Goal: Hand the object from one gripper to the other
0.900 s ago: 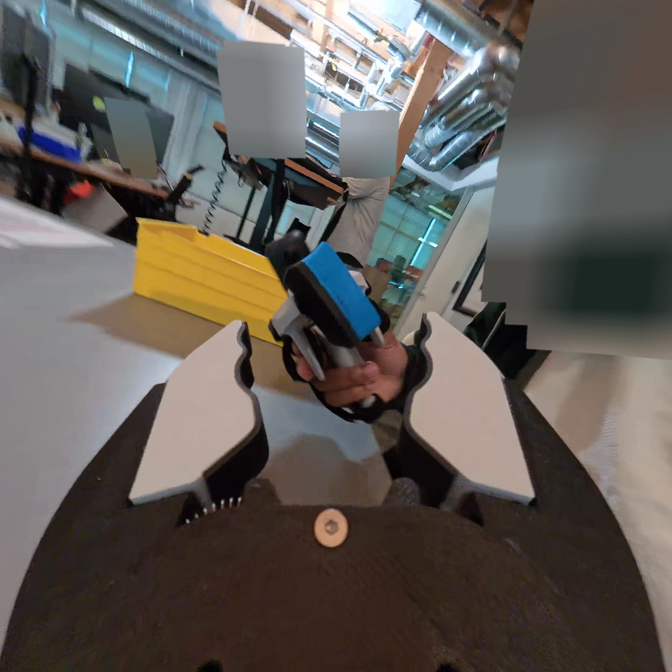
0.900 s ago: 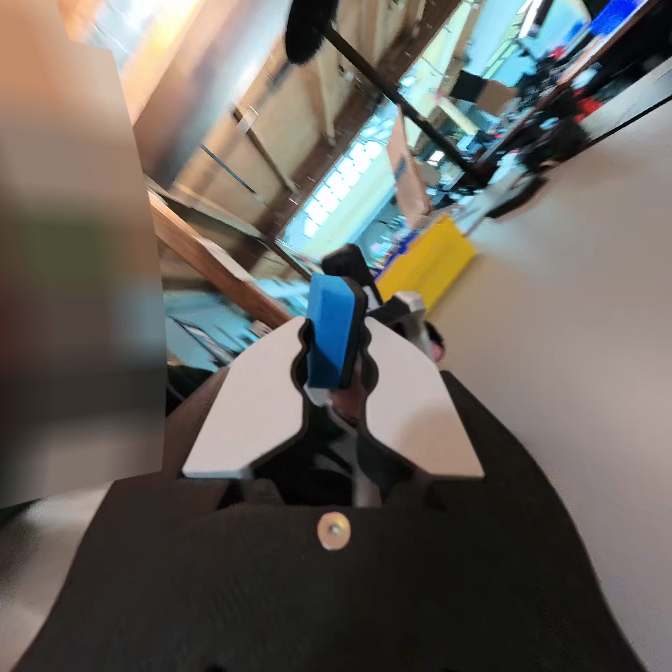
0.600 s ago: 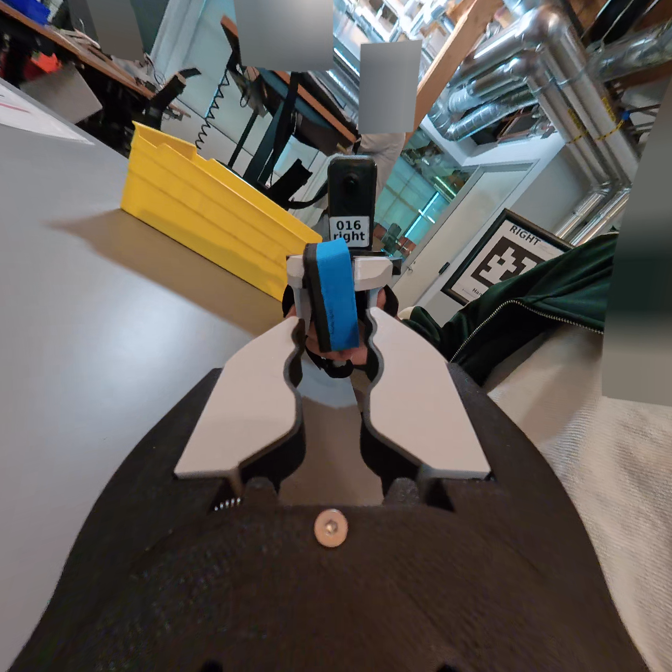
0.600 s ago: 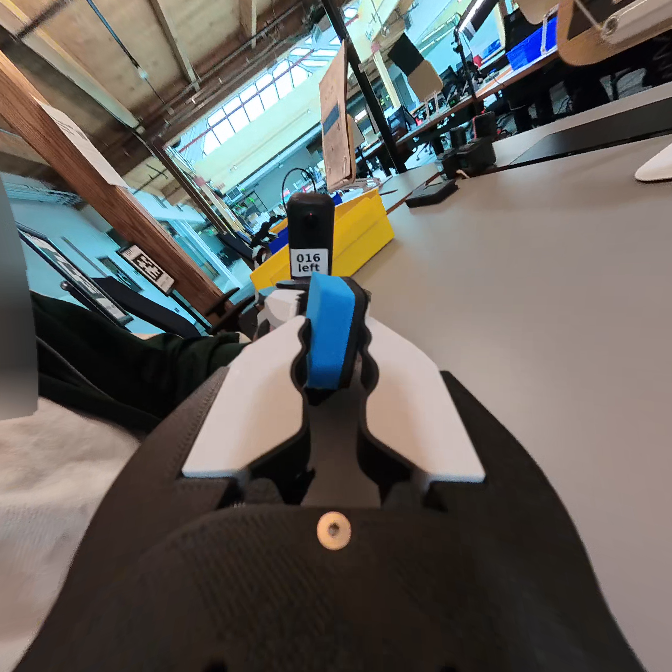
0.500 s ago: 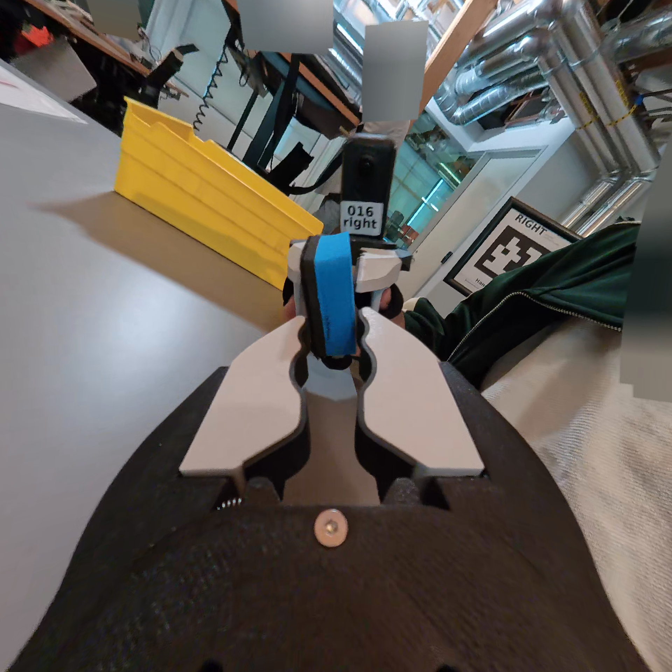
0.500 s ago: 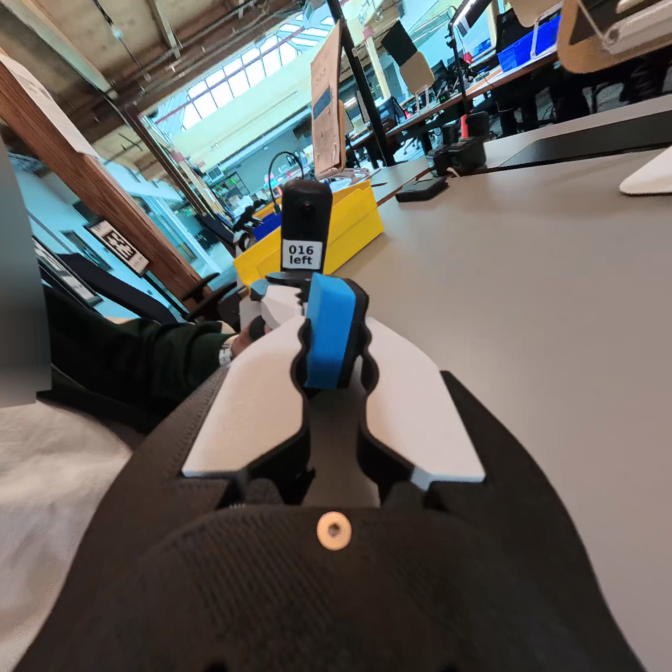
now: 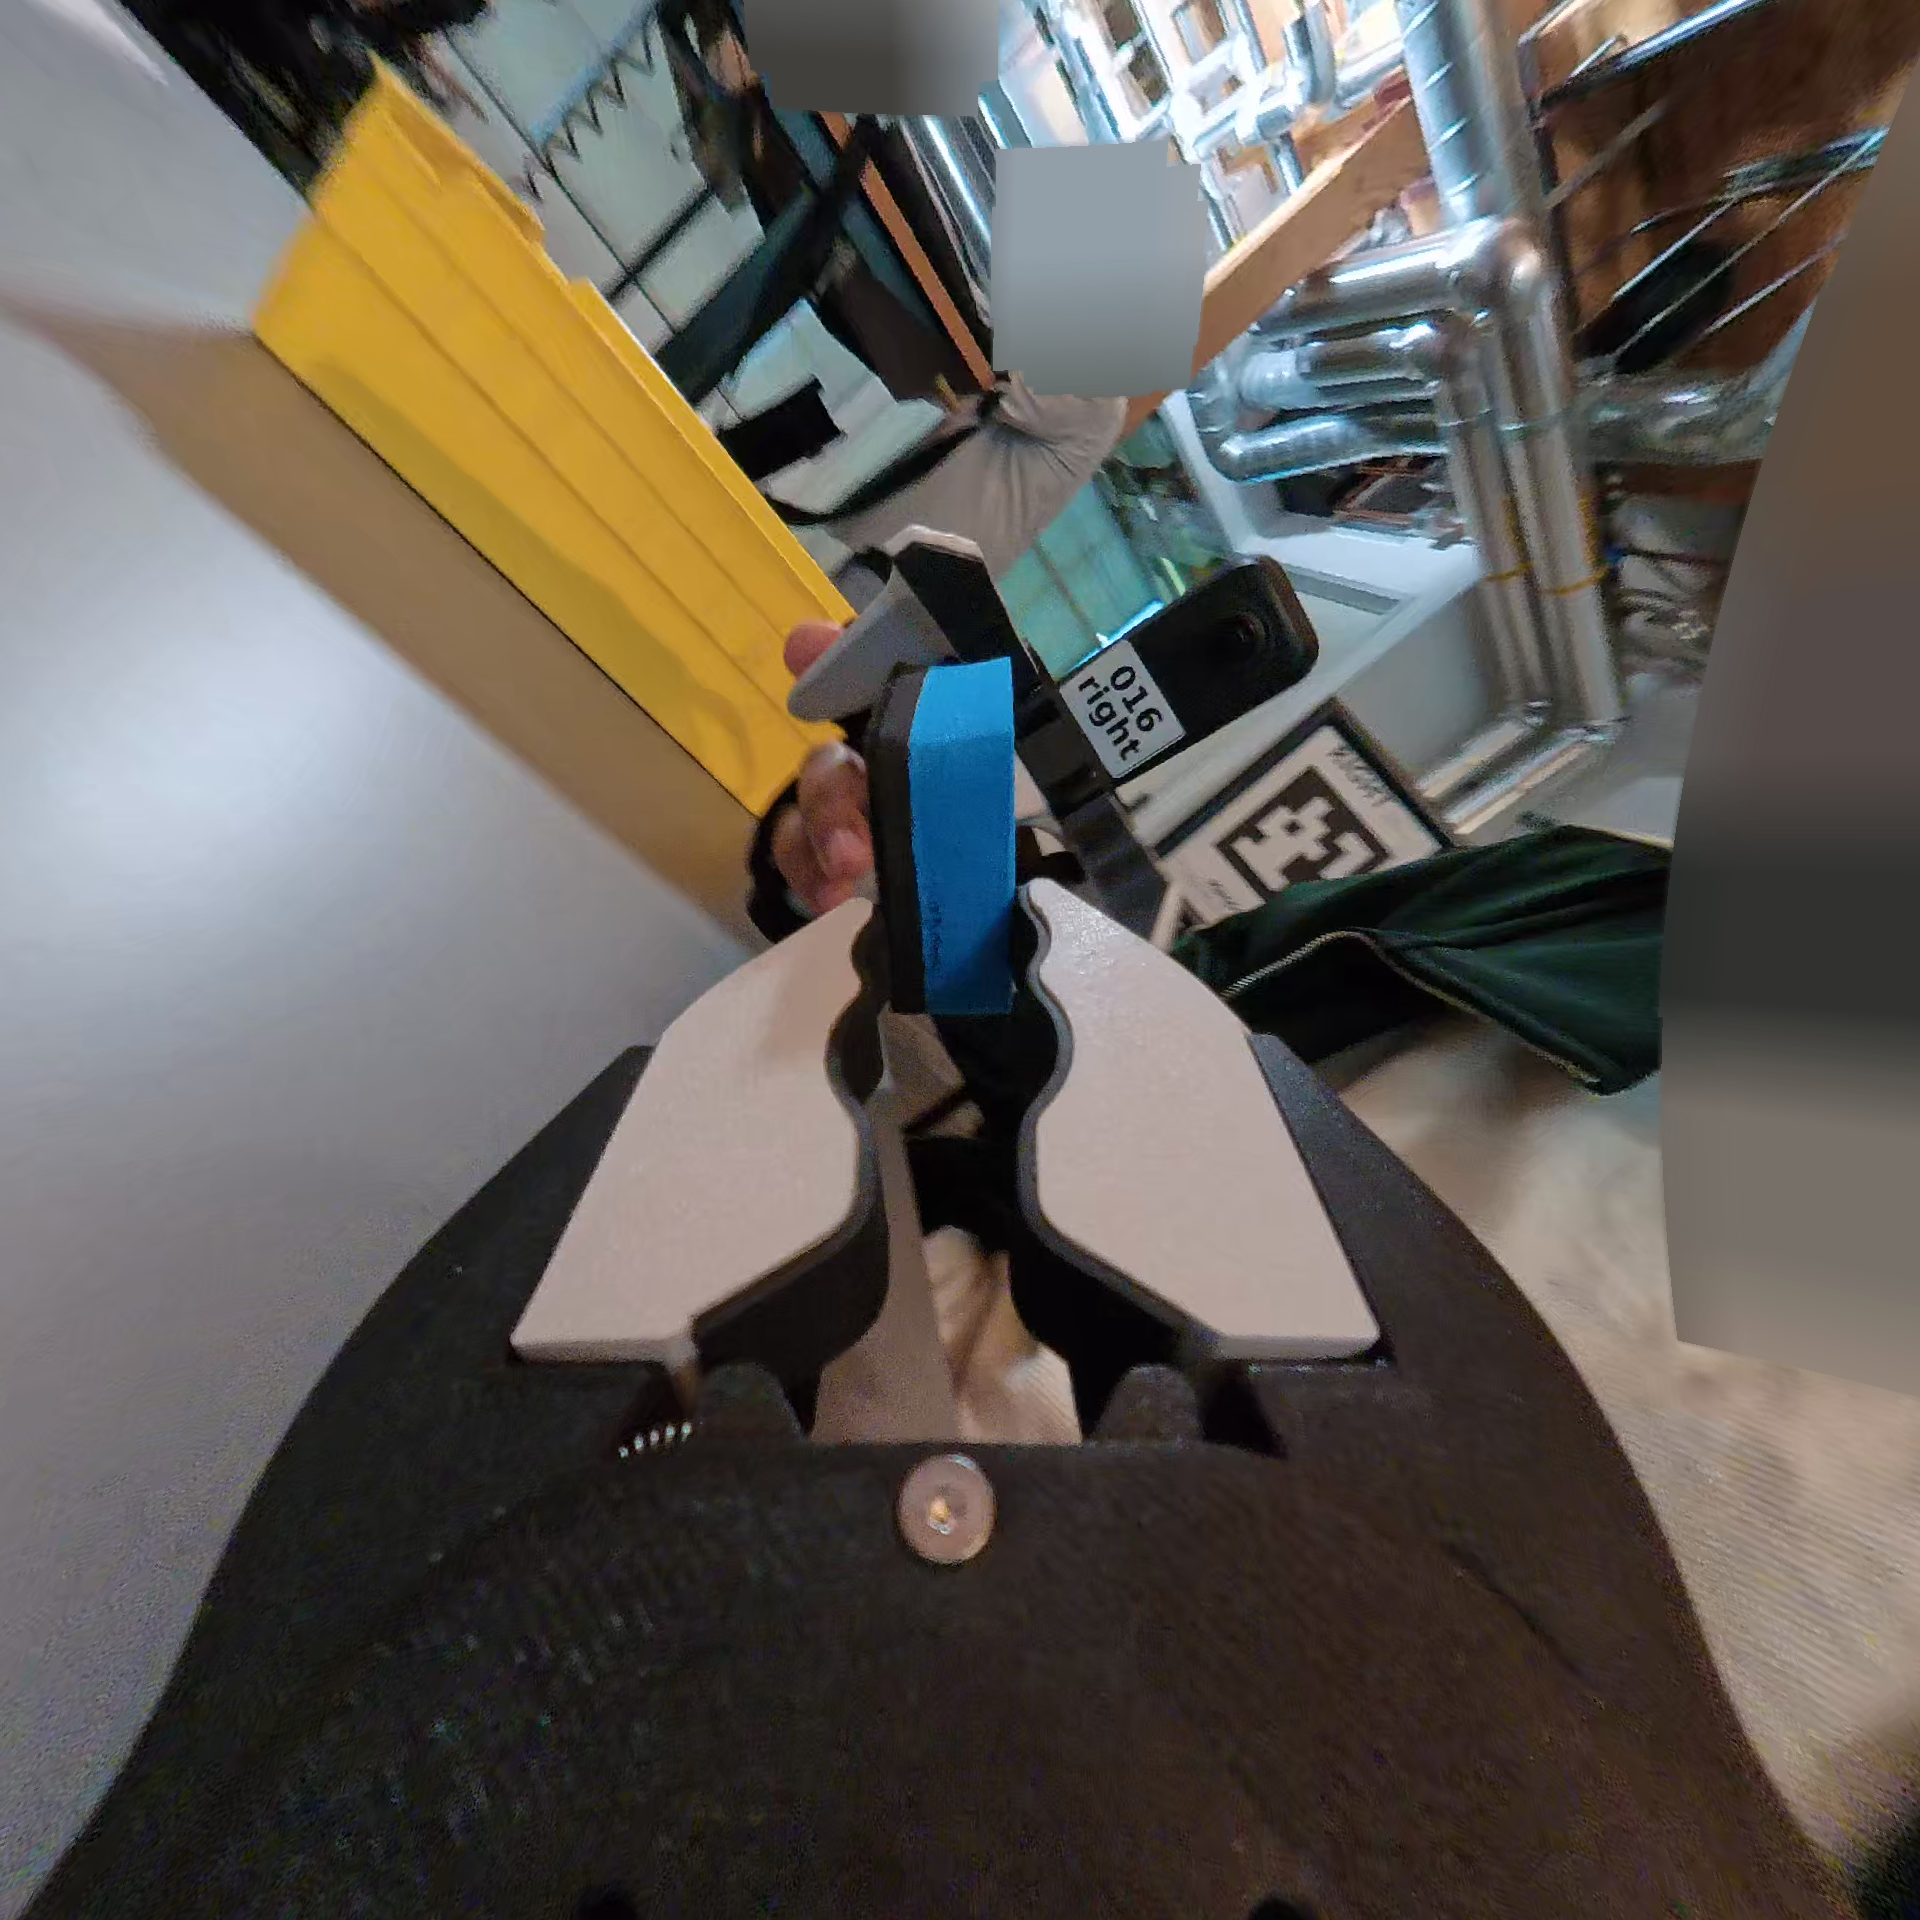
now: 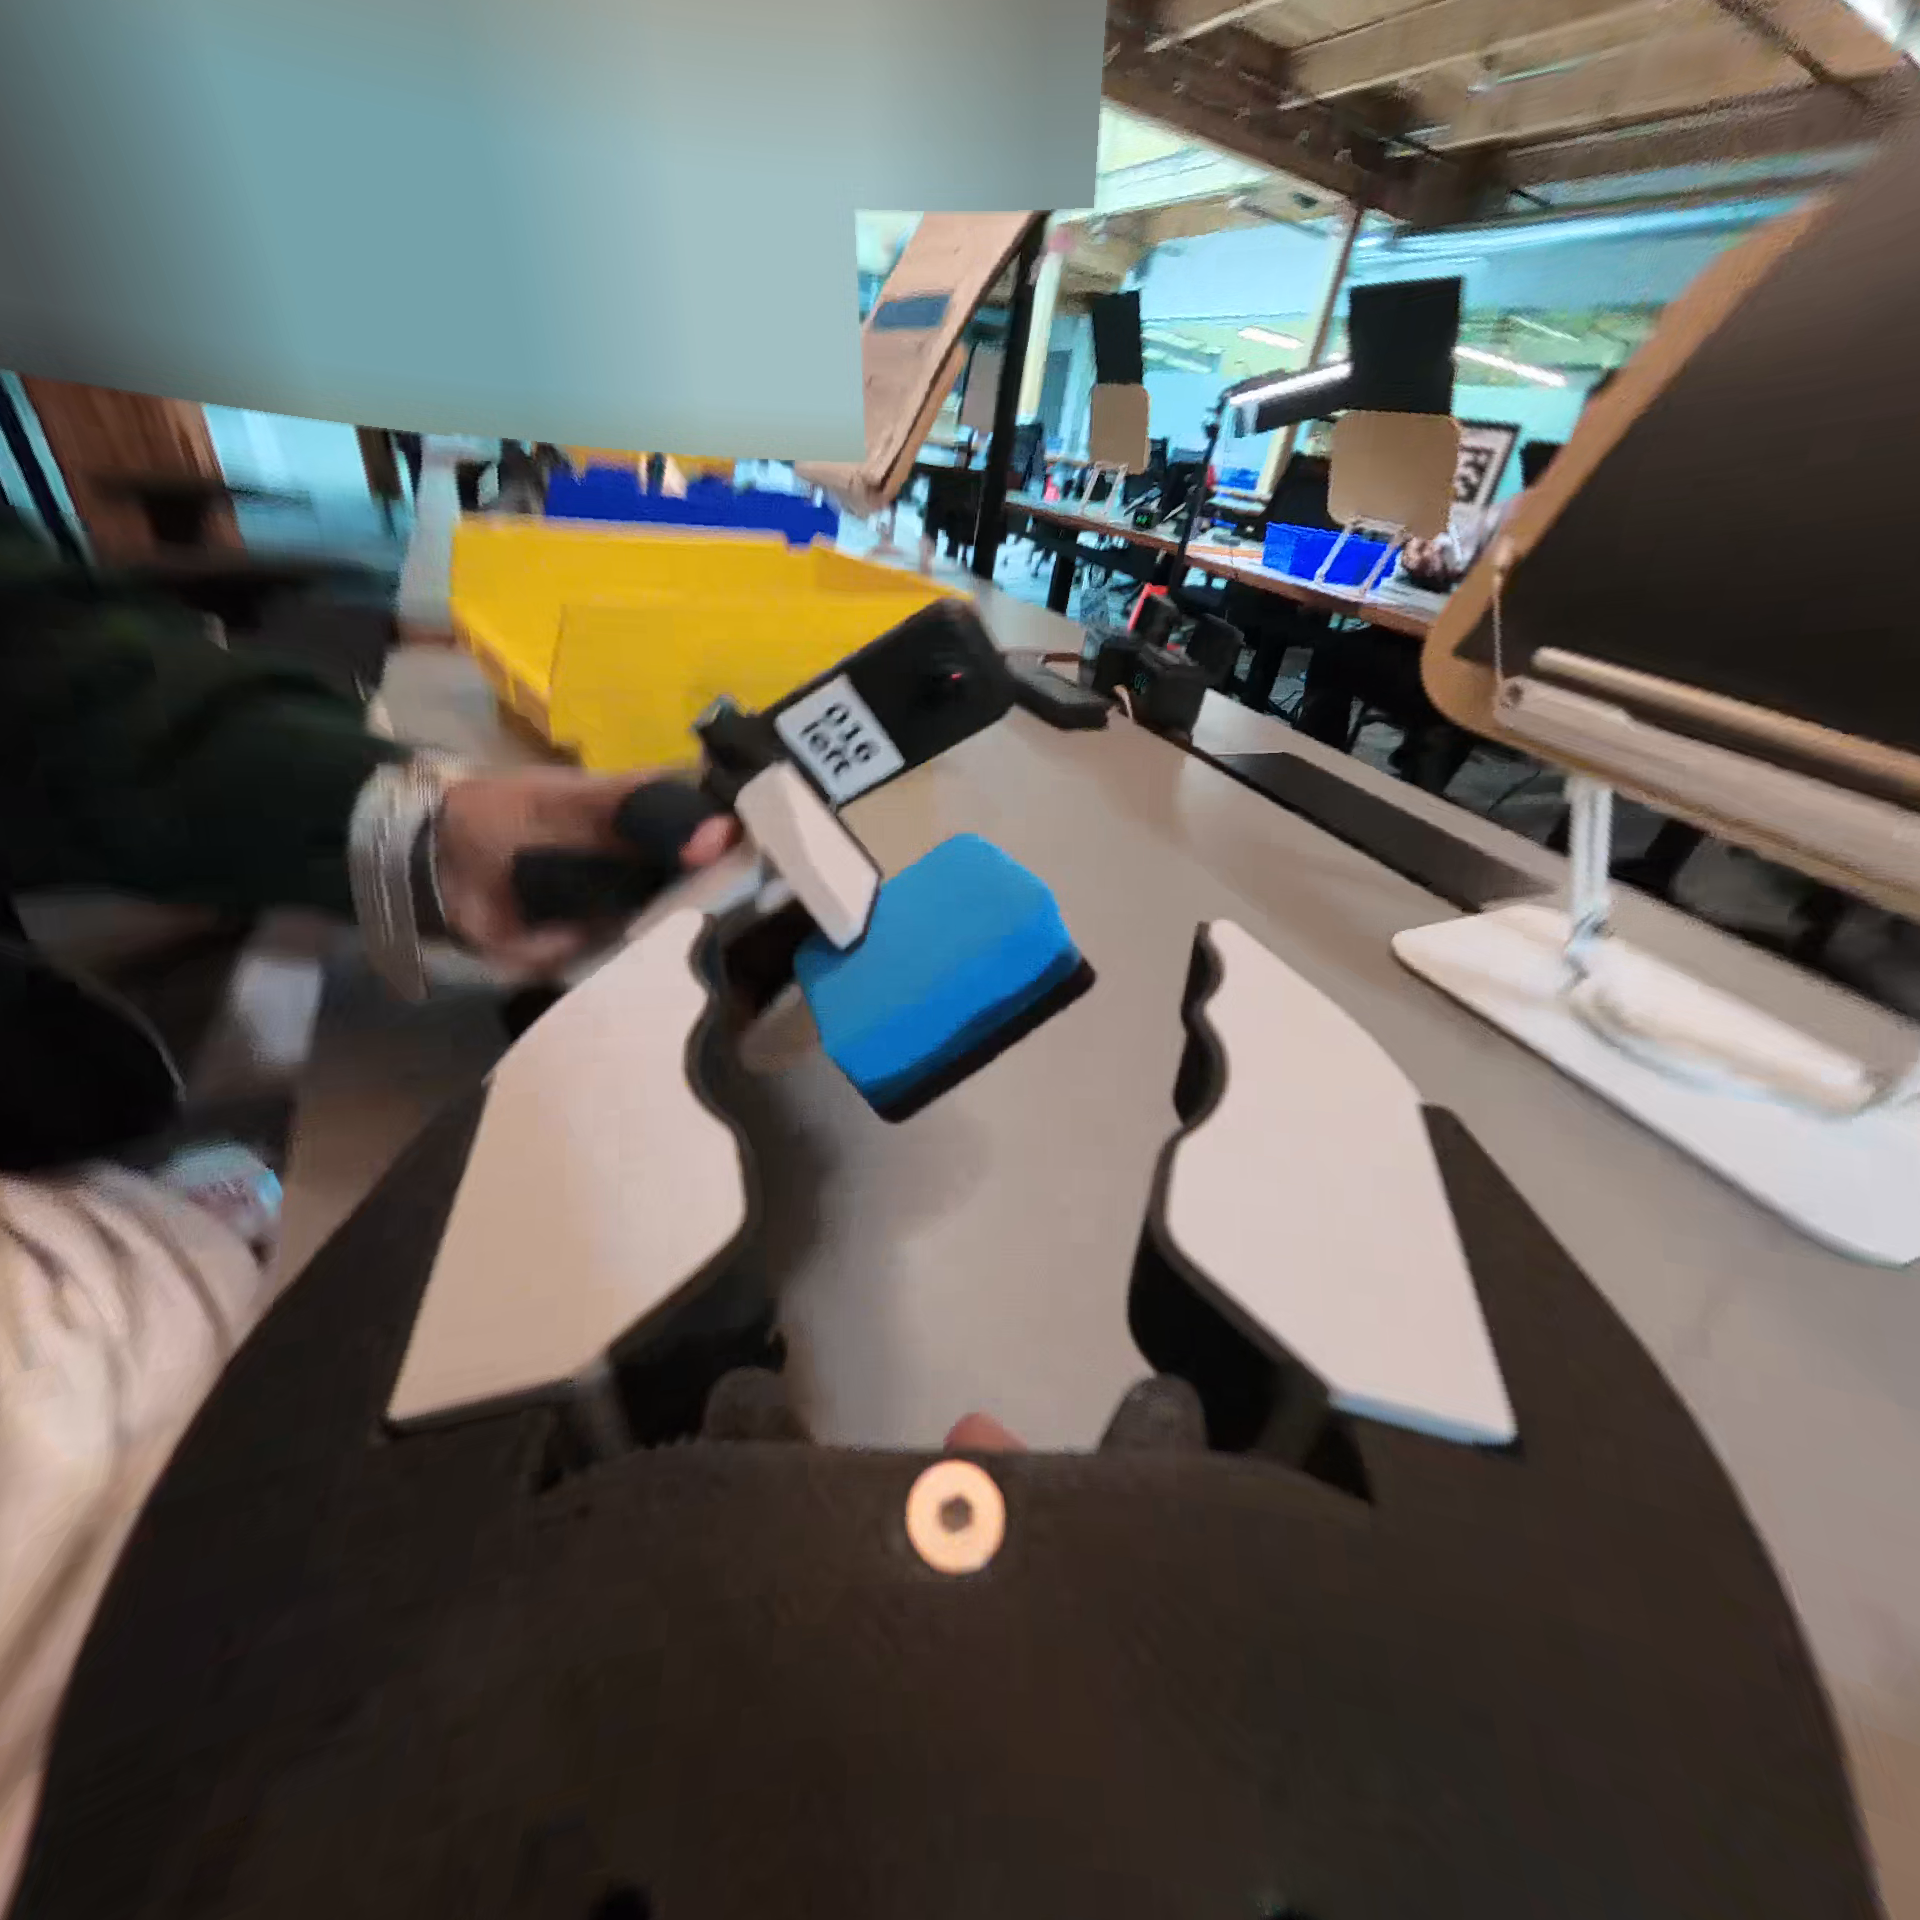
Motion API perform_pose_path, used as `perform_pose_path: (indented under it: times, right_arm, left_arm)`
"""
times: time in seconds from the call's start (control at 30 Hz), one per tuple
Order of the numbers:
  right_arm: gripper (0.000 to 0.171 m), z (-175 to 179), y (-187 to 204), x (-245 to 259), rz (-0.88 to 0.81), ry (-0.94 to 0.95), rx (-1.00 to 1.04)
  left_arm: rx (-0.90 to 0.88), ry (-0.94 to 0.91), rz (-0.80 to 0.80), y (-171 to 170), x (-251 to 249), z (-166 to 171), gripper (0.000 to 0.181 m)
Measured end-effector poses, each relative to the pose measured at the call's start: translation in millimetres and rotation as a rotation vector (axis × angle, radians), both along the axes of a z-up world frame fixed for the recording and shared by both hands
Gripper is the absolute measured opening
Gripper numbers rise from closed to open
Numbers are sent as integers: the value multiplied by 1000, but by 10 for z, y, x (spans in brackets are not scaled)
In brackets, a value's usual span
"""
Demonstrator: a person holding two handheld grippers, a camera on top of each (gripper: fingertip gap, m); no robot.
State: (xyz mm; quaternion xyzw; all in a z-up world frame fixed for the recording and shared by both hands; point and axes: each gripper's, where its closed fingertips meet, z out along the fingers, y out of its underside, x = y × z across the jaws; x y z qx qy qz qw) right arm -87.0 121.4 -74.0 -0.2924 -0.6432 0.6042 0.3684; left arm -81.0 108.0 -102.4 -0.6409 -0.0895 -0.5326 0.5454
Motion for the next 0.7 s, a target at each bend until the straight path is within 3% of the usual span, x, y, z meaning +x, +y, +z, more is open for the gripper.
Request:
perform_pose_path:
  times: [0.1, 0.3, 0.37, 0.53, 0.7]
  right_arm:
    - [75, -102, -75, 77, 55, 50, 181]
    - [62, -116, -106, 173, 145, 51, 184]
    - [53, -154, -137, 198, 174, 34, 192]
    - [53, -174, -113, 173, 151, 14, 203]
    - [53, -188, 12, 93, 44, 10, 253]
  left_arm:
    - [-45, -120, -116, -46, 67, 8, 21]
    - [-96, -196, -234, -91, 197, -7, 22]
    - [-98, -203, -235, -88, 200, -18, 22]
    - [-49, -174, -182, -47, 150, -38, 23]
    - [-116, -37, 16, 91, -39, -246, 67]
